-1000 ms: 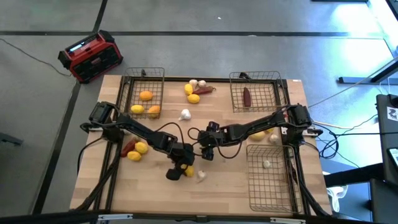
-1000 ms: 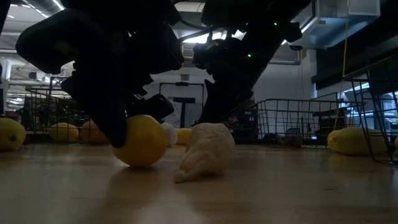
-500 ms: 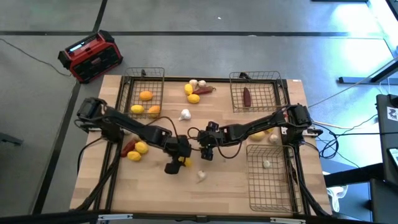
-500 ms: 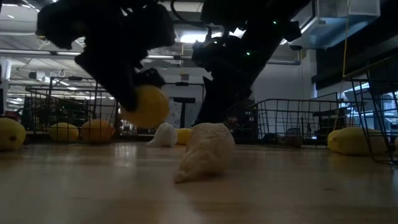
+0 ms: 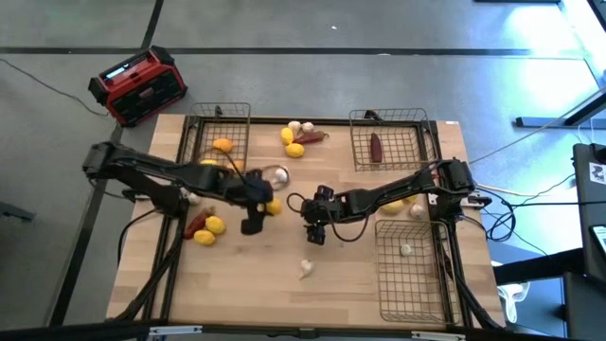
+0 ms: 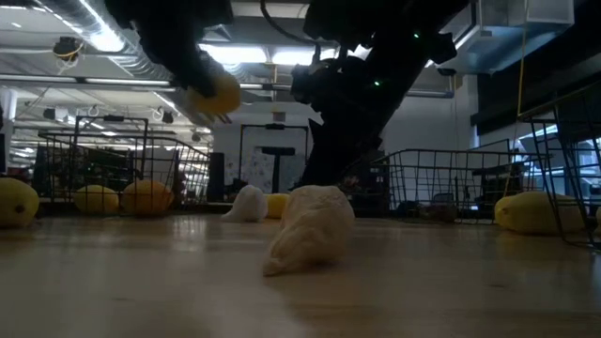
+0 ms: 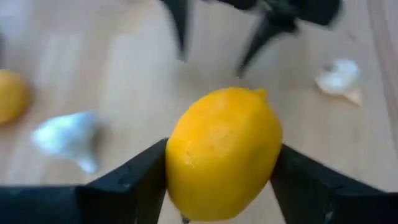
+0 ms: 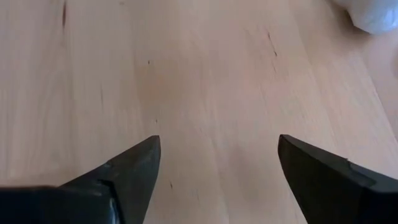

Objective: Sort produce into baskets
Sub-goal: Put the yellow lemon into the top left wire basket

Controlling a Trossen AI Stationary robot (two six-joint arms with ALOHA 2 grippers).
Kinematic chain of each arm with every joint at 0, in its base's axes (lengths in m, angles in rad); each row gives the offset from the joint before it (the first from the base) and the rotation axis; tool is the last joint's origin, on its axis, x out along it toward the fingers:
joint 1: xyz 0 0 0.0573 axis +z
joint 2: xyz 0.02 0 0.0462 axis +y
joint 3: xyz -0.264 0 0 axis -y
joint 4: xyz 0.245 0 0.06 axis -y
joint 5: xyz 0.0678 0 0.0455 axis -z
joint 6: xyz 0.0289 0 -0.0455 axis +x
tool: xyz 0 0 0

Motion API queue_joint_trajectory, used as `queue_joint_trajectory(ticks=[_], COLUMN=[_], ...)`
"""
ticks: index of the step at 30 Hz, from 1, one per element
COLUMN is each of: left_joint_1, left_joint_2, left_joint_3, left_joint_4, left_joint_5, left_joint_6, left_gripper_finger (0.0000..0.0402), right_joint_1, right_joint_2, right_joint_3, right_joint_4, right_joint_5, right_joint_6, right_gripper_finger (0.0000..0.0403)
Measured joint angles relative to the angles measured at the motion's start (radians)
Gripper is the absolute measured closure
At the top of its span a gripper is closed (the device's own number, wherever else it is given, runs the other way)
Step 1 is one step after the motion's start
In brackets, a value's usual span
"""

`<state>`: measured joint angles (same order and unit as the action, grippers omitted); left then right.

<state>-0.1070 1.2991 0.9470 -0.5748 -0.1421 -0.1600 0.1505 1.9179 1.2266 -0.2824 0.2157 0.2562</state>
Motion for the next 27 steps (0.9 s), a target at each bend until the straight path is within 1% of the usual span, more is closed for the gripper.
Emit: queue_joint_trajectory(ticks=[8,13,21,27], left_joint_1=[0.128,0.208,0.349,0.487], left_joint_2=[-0.159,-0.223,-0.267,-0.257], left_joint_3=[0.0,0.0,0.0,0.0], left_joint_4=[-0.114,-0.179,-0.304,-0.409], left_joint_5=[-0.09,-0.194,-0.378,-0.387], left_joint_6=[-0.041,-0.067,-0.139,-0.211], left_gripper_finger=[0.0163,0.0163,0.0163,0.0163], right_joint_1=[0.0,0.0,0.0,0.0], right_joint_2=[0.0,0.0,0.0,0.0], right_joint_3=[0.0,0.0,0.0,0.0], right_joint_4=[0.055,0.064,0.064,0.064], right_joint_5=[0.0,0.0,-0.01,-0.01], right_joint_6=[0.001,0.055,0.059,0.06], right_gripper_finger=[0.0084,0.0084,0.0084,0.0084])
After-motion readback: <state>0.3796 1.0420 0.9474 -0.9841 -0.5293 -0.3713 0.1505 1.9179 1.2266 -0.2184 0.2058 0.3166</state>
